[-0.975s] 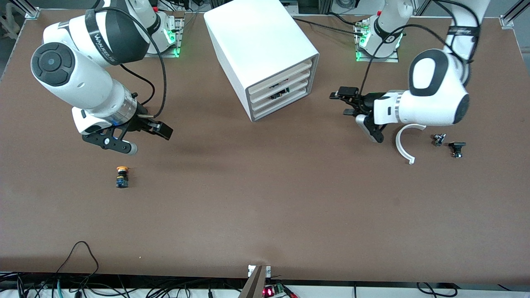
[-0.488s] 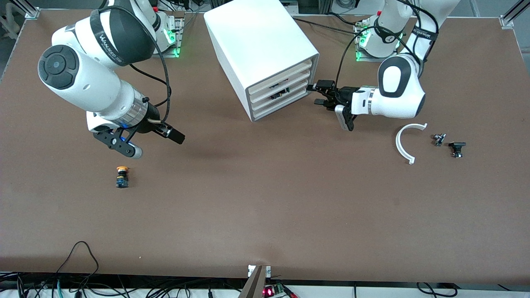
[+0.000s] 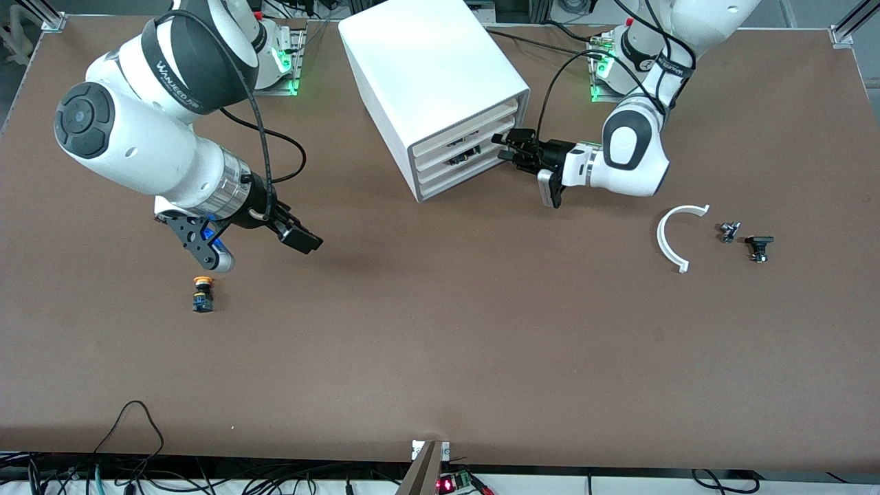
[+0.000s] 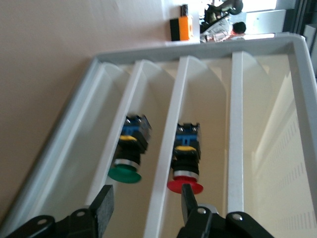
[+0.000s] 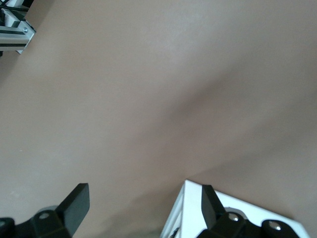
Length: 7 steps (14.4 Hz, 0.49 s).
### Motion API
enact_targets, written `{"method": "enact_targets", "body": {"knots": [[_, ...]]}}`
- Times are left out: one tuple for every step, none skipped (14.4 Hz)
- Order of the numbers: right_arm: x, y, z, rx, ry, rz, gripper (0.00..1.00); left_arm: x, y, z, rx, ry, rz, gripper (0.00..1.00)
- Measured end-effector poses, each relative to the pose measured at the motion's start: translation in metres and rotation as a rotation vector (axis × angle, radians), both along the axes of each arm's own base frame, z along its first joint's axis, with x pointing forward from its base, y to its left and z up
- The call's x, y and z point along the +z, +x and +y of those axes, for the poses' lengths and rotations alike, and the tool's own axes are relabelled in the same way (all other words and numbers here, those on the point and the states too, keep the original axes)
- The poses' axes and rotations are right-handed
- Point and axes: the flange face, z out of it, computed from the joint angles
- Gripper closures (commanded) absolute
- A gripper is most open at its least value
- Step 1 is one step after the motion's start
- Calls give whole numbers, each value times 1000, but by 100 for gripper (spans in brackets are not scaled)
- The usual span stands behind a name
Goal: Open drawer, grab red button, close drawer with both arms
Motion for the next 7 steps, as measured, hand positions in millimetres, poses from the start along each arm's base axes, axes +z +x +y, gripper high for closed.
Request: {"method": "enact_targets", "body": {"knots": [[2, 1, 2, -29, 23, 3, 0, -2, -4, -2, -10, -19, 21, 43], [3, 3, 3, -58, 43, 3, 0, -3, -7, -2, -17, -36, 33, 48], [5, 5, 4, -82, 60, 0, 0, -3, -8, -1, -21, -50, 41, 49], [7, 6, 5, -104, 76, 0, 0, -5, -9, 0, -23, -60, 47, 49], [8, 6, 6, -121, 92, 2, 0, -7, -10, 0, -27, -67, 51, 50], [8, 7, 6, -131, 104, 5, 0, -9, -12, 0, -30, -71, 53, 55], [9, 7, 7, -140, 114, 5, 0, -12, -14, -1, -34, -76, 53, 65]]}}
